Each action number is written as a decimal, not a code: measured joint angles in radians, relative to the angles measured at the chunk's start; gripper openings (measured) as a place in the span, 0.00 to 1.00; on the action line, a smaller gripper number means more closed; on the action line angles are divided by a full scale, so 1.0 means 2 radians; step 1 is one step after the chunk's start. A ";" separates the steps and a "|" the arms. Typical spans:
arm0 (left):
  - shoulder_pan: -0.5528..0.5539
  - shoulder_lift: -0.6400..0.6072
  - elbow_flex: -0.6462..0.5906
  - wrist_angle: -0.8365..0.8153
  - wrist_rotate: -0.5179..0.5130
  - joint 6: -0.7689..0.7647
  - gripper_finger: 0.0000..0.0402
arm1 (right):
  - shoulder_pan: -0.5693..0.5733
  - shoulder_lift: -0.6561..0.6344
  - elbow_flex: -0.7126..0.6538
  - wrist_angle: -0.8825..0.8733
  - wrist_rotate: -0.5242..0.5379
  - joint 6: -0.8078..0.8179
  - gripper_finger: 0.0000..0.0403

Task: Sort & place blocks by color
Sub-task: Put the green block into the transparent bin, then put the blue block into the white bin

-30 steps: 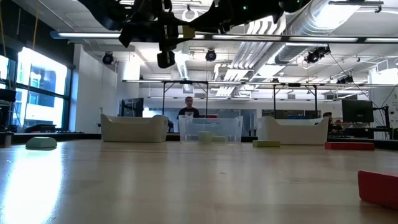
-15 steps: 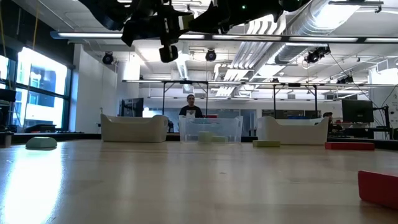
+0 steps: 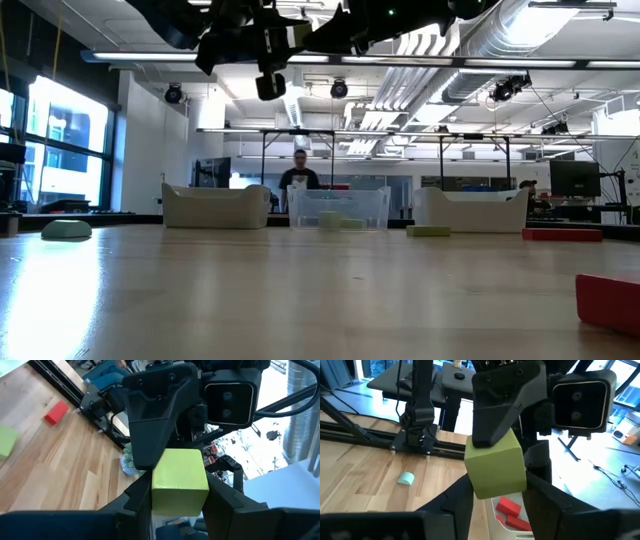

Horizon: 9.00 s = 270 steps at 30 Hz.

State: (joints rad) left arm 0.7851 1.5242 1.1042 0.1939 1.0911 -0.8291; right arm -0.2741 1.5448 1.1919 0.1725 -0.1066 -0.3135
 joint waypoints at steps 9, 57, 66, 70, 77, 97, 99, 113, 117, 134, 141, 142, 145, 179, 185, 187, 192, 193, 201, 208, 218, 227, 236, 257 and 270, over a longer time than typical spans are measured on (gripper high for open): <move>0.006 0.001 0.000 -0.003 -0.003 0.001 0.28 | 0.000 0.000 0.000 0.008 0.001 -0.001 0.44; 0.003 0.019 0.000 0.027 -0.035 0.014 0.44 | -0.015 0.010 0.000 -0.008 0.010 0.001 0.28; 0.017 0.019 0.000 0.023 -0.066 0.024 0.53 | -0.044 0.010 0.000 -0.013 0.012 0.001 0.28; 0.035 0.019 0.000 0.023 -0.095 0.025 0.54 | -0.063 0.010 0.000 -0.020 0.012 0.000 0.28; 0.063 0.019 0.000 0.018 -0.124 0.049 0.53 | -0.116 0.010 0.000 -0.052 0.012 0.001 0.28; 0.072 0.018 0.000 -0.055 -0.305 0.162 0.53 | -0.194 0.063 0.000 -0.093 -0.036 0.092 0.28; 0.071 0.018 0.000 -0.075 -0.317 0.173 0.53 | -0.194 0.070 0.000 -0.095 -0.037 0.103 0.28; 0.036 0.017 0.000 -0.207 -0.419 0.220 0.53 | -0.191 0.146 0.000 -0.096 -0.074 0.158 0.28; 0.025 0.017 0.000 -0.215 -0.423 0.220 0.53 | -0.190 0.161 0.000 -0.097 -0.078 0.159 0.28; -0.045 0.015 0.000 -0.411 -0.467 0.195 0.53 | -0.190 0.171 0.000 -0.131 -0.078 0.154 0.38; -0.081 0.015 0.000 -0.524 -0.513 0.184 0.53 | -0.190 0.171 0.000 -0.129 -0.070 0.153 0.48; -0.085 0.015 0.000 -0.537 -0.515 0.180 0.53 | -0.190 0.171 0.000 -0.129 -0.070 0.153 0.48; -0.097 0.013 0.000 -0.574 -0.517 0.164 0.53 | -0.190 0.171 0.000 -0.129 -0.067 0.153 0.48; -0.257 -0.173 -0.176 -0.661 -0.582 -0.199 0.53 | -0.100 0.171 0.166 -0.289 -0.023 0.136 0.49; -0.279 -0.173 -0.201 -0.641 -0.581 -0.233 0.53 | -0.076 0.171 0.166 -0.305 -0.014 0.136 0.49; -0.286 -0.173 -0.212 -0.627 -0.581 -0.242 0.53 | -0.069 0.171 0.166 -0.306 -0.003 0.136 0.49; -0.298 -0.173 -0.236 -0.607 -0.582 -0.264 0.53 | -0.057 0.171 0.166 -0.309 0.000 0.132 0.49; -0.299 -0.173 -0.241 -0.607 -0.582 -0.269 0.53 | -0.057 0.171 0.166 -0.309 0.000 0.132 0.49; -0.306 -0.173 -0.270 -0.553 -0.582 -0.278 0.53 | -0.056 0.171 0.166 -0.309 0.000 0.131 0.49; -0.306 -0.171 -0.285 -0.521 -0.577 -0.278 0.53 | -0.056 0.171 0.166 -0.309 0.009 0.131 0.49; -0.309 -0.171 -0.281 -0.518 -0.580 -0.276 0.53 | -0.056 0.171 0.166 -0.308 0.014 0.130 0.49; -0.309 -0.171 -0.277 -0.532 -0.584 -0.270 0.53 | -0.060 0.171 0.166 -0.308 0.014 0.126 0.49; -0.309 -0.167 -0.277 -0.543 -0.586 -0.273 0.53 | -0.063 0.171 0.166 -0.308 0.014 0.126 0.49; -0.319 -0.082 -0.274 -0.522 -0.567 -0.249 0.47 | -0.063 0.171 0.166 -0.308 0.014 0.122 0.49; -0.319 -0.084 -0.275 -0.517 -0.566 -0.195 0.26 | -0.063 0.171 0.166 -0.308 0.014 0.121 0.49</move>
State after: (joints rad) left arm 0.1474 1.3556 0.5545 -0.8398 -0.0417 -1.2186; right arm -0.3992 1.8858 1.5233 -0.4438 -0.0780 -0.0711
